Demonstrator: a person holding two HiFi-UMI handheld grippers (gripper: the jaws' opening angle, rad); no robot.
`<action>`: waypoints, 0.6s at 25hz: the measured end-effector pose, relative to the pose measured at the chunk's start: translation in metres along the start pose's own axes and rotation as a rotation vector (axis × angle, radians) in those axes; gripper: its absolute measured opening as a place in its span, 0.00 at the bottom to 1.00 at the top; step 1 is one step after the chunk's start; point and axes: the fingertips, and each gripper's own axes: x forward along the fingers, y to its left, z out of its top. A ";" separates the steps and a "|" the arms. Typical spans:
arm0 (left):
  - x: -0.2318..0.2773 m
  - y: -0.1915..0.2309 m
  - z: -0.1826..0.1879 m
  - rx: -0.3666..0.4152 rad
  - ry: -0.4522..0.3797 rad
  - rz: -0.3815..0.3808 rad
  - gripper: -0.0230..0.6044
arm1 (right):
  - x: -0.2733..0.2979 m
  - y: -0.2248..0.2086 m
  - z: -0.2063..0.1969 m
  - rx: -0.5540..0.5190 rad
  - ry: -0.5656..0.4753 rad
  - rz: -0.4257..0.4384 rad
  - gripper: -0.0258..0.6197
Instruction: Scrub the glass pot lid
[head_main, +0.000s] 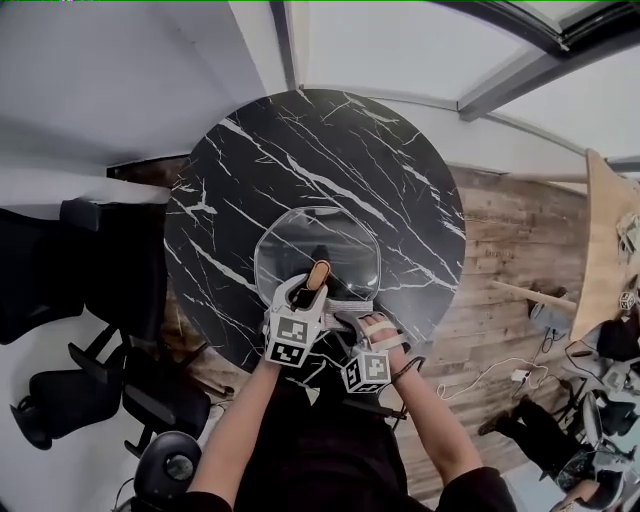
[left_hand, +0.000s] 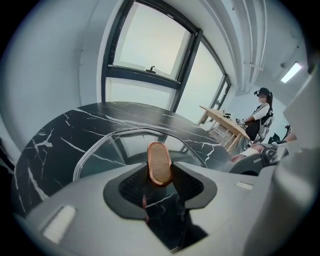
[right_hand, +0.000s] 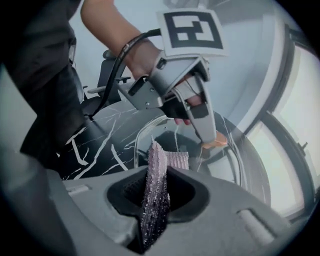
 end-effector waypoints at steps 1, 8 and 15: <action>0.001 0.000 0.001 0.001 -0.003 -0.003 0.29 | 0.000 -0.003 -0.001 -0.012 0.000 -0.009 0.16; -0.001 0.001 0.001 -0.002 0.009 -0.002 0.29 | 0.005 -0.099 -0.030 0.219 0.008 -0.140 0.15; -0.001 -0.002 0.001 -0.006 0.014 -0.009 0.29 | 0.022 -0.183 -0.040 0.287 0.026 -0.198 0.15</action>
